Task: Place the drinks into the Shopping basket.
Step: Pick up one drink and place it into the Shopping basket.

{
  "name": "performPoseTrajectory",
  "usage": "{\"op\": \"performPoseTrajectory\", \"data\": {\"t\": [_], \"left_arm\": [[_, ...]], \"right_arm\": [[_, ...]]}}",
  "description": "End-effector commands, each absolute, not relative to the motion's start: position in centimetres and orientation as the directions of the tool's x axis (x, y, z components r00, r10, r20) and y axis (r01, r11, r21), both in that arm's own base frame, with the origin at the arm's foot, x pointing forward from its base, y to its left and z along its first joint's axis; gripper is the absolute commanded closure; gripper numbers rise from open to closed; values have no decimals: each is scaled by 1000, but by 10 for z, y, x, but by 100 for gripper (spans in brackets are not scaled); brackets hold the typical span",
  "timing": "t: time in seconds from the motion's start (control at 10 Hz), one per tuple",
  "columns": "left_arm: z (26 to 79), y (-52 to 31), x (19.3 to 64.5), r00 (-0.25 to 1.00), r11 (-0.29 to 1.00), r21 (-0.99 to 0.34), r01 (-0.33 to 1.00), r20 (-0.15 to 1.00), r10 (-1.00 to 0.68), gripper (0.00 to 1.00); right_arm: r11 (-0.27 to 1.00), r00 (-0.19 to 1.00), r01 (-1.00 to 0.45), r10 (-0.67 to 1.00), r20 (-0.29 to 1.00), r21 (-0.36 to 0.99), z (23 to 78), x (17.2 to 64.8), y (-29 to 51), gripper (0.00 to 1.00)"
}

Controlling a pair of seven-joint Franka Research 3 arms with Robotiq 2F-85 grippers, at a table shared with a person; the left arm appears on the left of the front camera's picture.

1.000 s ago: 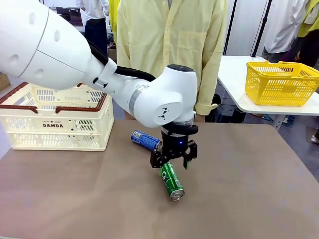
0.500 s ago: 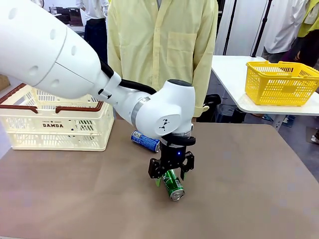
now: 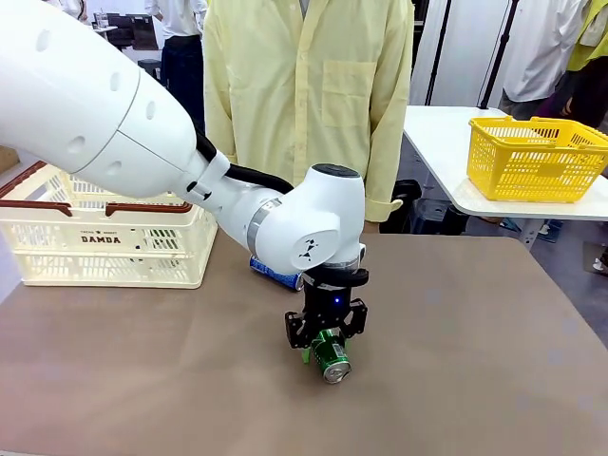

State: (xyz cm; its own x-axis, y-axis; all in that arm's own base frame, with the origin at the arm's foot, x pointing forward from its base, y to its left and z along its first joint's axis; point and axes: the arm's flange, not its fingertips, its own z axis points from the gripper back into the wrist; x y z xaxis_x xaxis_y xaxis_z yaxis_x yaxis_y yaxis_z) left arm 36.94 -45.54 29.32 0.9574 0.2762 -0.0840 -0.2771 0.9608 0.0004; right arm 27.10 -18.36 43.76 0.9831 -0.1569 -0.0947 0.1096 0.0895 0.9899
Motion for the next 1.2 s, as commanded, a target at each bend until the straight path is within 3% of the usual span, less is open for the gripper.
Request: {"op": "performPoseTrajectory", "data": {"t": [0.0,0.3,0.5,0.7,0.9,1.1], "left_arm": [[288,-447,367,960,963,-1,-270,-69,270,100],[307,-440,370,966,967,-35,-254,-49,252,100],[381,-414,377,988,985,-88,-149,-55,144,100],[489,-359,390,997,999,-36,-11,-72,8,100],[579,-294,430,998,991,-120,-63,-14,62,100],[606,-234,464,982,974,-130,-187,-9,187,100]], "right_arm": [[90,983,119,-152,-105,989,441,269,-182,0],[90,983,119,-152,-105,989,441,269,-182,0],[90,983,119,-152,-105,989,441,269,-182,0],[90,983,119,-152,-105,989,441,269,-182,0],[90,983,119,-152,-105,989,441,269,-182,0],[90,983,119,-152,-105,989,441,269,-182,0]]}}
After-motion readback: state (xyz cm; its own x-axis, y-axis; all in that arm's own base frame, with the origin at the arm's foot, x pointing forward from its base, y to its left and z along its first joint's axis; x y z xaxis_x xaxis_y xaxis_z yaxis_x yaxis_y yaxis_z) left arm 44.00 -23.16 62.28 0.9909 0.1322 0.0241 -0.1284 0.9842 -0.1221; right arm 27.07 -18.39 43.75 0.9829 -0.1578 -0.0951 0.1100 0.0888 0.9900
